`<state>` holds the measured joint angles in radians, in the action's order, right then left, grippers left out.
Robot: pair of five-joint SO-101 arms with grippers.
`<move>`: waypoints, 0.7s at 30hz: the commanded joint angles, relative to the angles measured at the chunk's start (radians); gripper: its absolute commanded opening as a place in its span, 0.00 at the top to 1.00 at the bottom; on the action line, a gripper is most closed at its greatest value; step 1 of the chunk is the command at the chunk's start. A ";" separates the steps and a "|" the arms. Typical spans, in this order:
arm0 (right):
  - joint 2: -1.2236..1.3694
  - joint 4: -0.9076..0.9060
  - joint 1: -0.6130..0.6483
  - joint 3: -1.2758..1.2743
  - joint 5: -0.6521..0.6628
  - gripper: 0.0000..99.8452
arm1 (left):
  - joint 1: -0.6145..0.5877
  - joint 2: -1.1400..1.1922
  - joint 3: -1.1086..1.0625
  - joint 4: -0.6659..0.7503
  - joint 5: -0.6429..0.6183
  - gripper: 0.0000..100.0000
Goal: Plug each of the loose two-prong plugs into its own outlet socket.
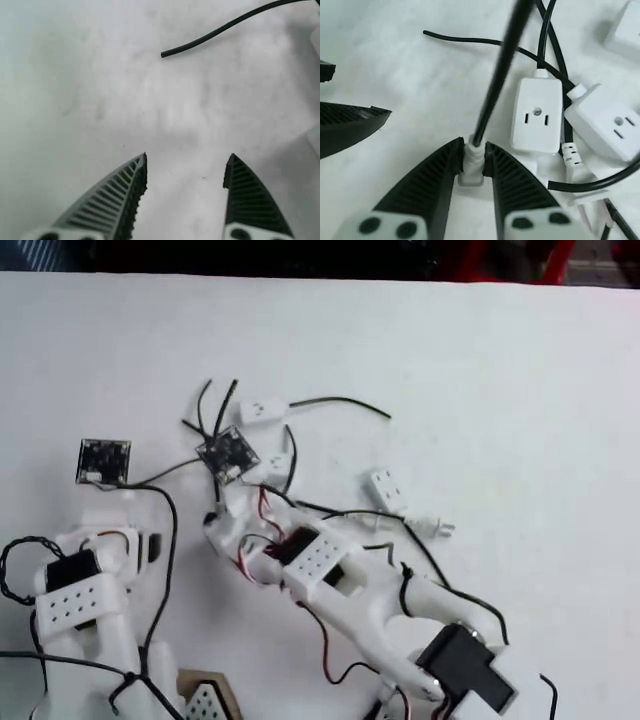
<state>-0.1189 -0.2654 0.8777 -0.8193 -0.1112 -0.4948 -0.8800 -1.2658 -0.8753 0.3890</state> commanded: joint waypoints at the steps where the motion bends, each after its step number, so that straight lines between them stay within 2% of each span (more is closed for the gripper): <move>1: -0.001 0.010 0.004 -0.017 0.051 0.98 | -0.004 -0.025 0.002 0.018 -0.012 0.75; 9: -0.002 -0.025 -0.010 -0.028 0.068 0.98 | -0.004 -0.025 0.002 0.018 -0.012 0.75; 15: -0.002 -0.047 -0.074 -0.041 0.203 0.98 | -0.004 -0.025 0.002 0.018 -0.012 0.75; 21: -0.008 -0.071 -0.097 -0.064 0.252 0.98 | -0.004 -0.025 0.002 0.018 -0.012 0.75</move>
<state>-0.1343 -0.2977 0.8132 -0.8654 0.1158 -0.4948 -0.8800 -1.2658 -0.8753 0.3890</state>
